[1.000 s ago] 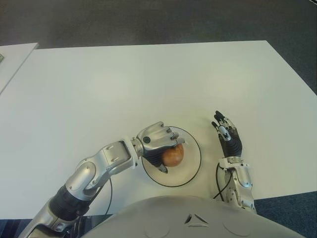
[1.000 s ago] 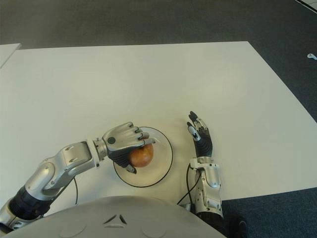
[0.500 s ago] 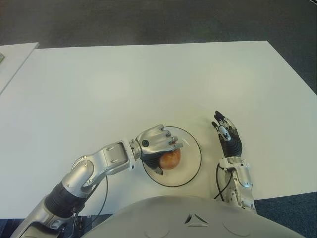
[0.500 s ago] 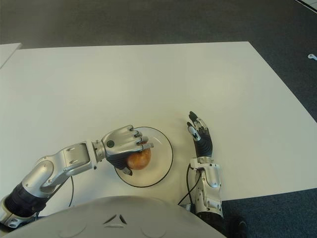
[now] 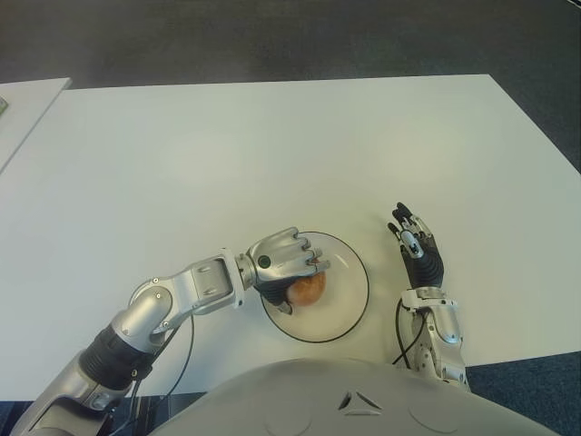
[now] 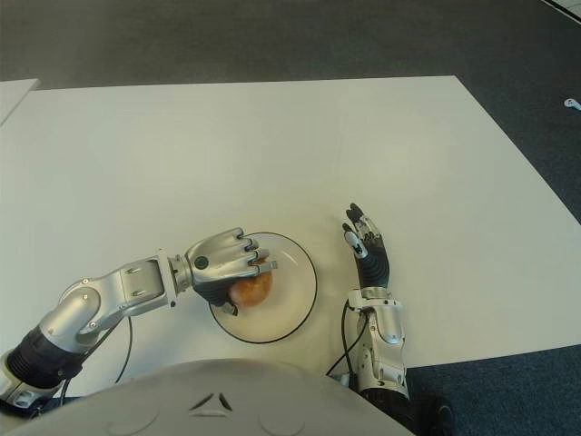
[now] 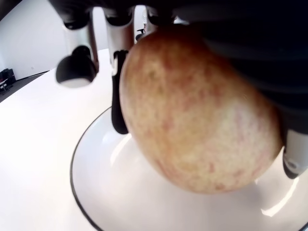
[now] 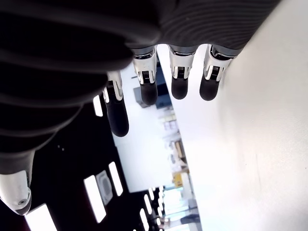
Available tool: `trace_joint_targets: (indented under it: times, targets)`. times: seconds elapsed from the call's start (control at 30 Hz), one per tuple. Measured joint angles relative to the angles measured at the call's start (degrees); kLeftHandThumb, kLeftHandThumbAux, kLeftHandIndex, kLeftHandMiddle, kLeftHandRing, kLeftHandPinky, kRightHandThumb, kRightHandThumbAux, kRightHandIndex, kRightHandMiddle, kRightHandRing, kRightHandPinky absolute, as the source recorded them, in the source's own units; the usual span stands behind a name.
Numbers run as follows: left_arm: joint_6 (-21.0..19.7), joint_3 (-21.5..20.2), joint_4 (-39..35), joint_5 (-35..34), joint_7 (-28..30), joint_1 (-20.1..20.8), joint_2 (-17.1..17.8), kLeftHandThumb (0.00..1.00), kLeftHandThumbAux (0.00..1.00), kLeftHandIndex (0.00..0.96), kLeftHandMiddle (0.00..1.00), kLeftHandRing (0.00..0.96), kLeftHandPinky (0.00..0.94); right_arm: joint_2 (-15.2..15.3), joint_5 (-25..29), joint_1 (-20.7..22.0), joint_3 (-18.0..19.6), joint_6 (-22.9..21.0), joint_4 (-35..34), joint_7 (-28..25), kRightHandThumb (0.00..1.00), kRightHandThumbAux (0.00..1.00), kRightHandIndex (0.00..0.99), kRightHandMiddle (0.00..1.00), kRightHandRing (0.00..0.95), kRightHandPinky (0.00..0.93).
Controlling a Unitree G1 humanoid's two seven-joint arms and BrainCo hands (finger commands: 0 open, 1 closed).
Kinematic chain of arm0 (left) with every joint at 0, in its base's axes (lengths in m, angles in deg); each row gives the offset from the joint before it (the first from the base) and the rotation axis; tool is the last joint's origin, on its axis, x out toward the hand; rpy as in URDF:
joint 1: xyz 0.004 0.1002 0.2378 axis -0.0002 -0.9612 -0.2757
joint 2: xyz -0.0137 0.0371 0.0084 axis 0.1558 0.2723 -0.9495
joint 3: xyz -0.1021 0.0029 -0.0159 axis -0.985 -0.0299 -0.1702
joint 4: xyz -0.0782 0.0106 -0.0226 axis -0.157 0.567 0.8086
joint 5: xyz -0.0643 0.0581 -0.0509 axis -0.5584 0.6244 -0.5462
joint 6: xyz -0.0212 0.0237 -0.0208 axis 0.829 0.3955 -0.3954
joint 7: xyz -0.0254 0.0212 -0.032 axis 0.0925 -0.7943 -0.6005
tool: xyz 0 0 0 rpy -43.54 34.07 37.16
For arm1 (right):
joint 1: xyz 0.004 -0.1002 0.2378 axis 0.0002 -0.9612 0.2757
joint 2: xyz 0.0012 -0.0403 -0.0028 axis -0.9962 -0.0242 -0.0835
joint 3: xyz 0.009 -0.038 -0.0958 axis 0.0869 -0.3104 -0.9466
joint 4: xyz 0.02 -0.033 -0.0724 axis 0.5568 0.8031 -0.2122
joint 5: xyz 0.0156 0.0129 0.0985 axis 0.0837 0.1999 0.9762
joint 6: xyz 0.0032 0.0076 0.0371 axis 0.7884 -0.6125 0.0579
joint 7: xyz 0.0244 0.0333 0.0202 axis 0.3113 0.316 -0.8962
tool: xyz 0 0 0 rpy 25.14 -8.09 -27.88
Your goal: Put the apples into the plate.
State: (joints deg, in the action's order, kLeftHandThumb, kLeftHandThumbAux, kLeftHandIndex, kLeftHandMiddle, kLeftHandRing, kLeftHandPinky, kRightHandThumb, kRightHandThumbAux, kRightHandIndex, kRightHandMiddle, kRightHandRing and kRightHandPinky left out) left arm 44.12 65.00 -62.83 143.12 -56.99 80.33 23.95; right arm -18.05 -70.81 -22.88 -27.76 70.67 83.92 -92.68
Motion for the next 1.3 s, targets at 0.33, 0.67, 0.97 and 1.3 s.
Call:
trace_joint_targets:
  times: [0.33,0.67,0.97,1.3]
  targets:
    - [-0.26,0.26,0.69,0.49,0.0,-0.01,-0.31,0.71,0.701,0.443,0.851,0.859,0.851,-0.01,-0.04,-0.47,-0.48,-0.09,-0.63,-0.31,0.346,0.549,0.291,0.166,0.069,0.027]
    - [-2.12,0.23,2.24,0.4,-1.83,-1.24,-1.95,0.382,0.515,0.345,0.57,0.609,0.624,0.02,0.03,-1.03,-0.55,-0.39,-0.94,-0.55,0.334,0.536,0.261,0.137,0.041,0.01]
    - [-4.69,0.34,2.52,0.22,-1.11,-1.8,-2.85,0.056,0.393,0.043,0.055,0.062,0.076,0.02,0.3,-1.4,-0.77,-3.2,-2.0,-0.52,0.312,0.556,0.213,0.103,0.014,0.0]
    - [-7.65,0.69,1.52,-2.51,5.21,-1.81,-3.83,0.001,0.334,0.0,0.001,0.001,0.001,0.03,-0.02,-1.79,-1.36,-4.18,-3.0,-0.35,0.285,0.58,0.174,0.07,0.001,0.0]
